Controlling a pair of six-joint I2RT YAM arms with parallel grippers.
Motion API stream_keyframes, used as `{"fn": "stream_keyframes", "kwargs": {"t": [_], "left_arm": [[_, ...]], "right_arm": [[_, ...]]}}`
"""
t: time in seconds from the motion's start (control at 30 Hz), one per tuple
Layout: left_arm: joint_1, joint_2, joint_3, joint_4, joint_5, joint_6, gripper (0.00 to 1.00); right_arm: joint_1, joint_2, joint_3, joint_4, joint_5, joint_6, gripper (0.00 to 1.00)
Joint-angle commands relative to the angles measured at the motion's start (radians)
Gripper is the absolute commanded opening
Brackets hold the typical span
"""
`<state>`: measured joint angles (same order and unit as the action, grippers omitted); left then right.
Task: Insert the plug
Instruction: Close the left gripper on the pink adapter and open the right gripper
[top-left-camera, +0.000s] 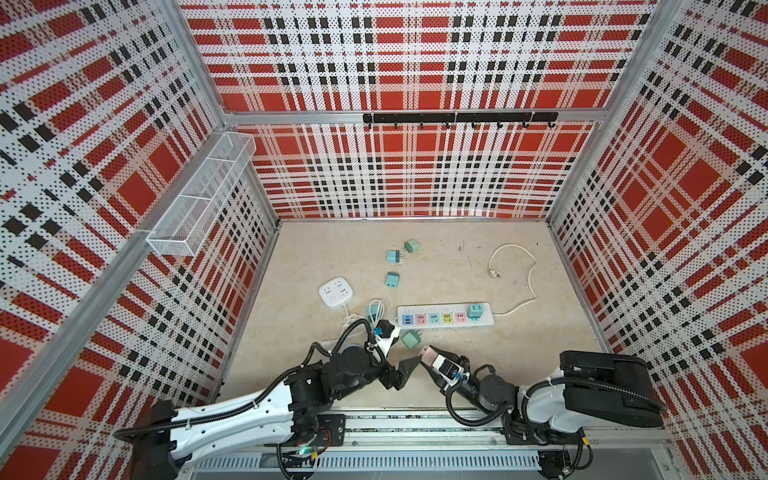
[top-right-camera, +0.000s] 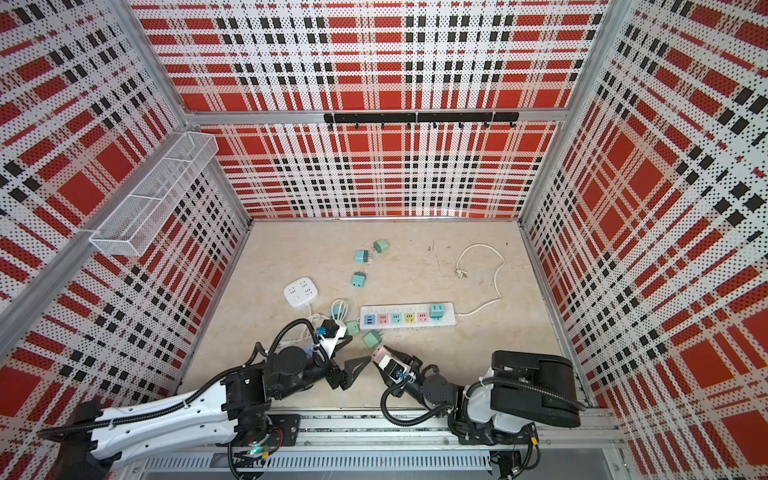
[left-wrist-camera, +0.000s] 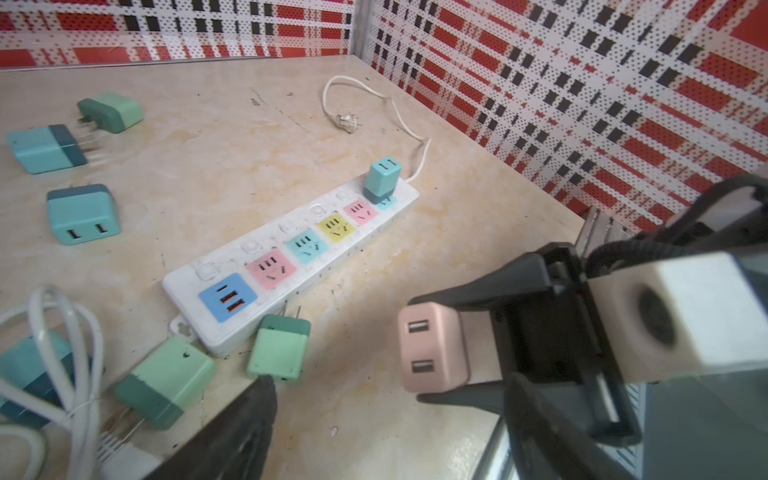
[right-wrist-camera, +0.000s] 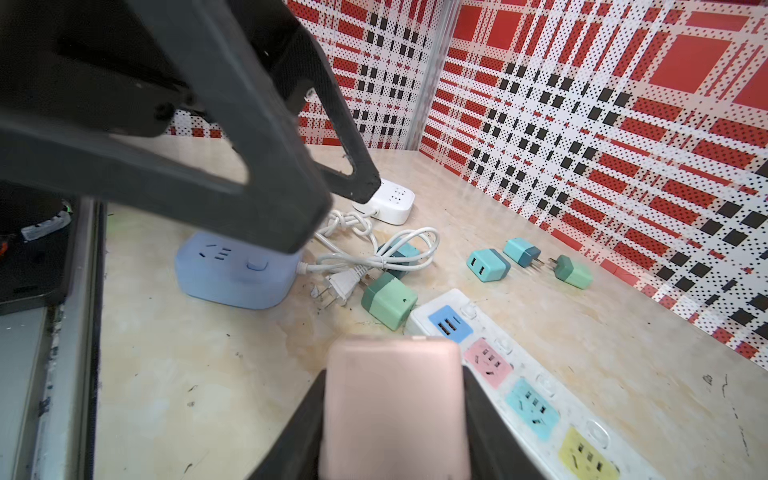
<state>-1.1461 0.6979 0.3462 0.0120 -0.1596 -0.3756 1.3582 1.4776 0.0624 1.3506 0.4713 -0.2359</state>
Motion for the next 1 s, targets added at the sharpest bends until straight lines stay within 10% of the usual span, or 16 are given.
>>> {"fn": "stream_keyframes", "kwargs": {"t": [0.0,0.97], "left_arm": [[0.008,-0.022,-0.01,0.022,0.071,-0.037,0.87],[-0.016,0.382,0.131,0.159,0.193,-0.036,0.64]], "right_arm": [[0.007,-0.012,-0.005,0.067,-0.03,0.004,0.0],[0.01,-0.001,0.007,0.067,-0.045,0.025,0.0]]}}
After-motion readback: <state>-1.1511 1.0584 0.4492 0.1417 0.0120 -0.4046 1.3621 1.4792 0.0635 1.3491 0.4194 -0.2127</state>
